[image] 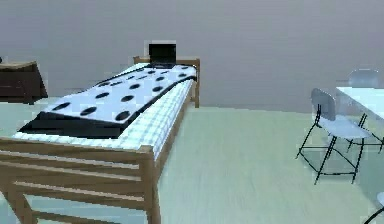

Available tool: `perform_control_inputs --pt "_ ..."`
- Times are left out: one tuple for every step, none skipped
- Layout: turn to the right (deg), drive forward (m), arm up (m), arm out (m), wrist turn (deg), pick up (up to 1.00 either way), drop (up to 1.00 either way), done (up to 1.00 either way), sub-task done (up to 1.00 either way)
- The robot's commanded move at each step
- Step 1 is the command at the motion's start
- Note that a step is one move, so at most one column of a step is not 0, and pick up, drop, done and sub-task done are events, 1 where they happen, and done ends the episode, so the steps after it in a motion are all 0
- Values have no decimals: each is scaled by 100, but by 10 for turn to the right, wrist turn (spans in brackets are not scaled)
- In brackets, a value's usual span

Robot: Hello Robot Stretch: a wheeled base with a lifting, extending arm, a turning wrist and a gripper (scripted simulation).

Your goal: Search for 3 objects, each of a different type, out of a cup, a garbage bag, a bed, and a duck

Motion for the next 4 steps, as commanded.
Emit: perform_control_inputs --pt "0 30 0 0 0 0 0 0 0" --pt "420 0 0 0 0 0 0 0 0" --pt "0 50 0 0 0 0 0 0 0" --pt "-270 0 0 0 0 0 0 0 0"
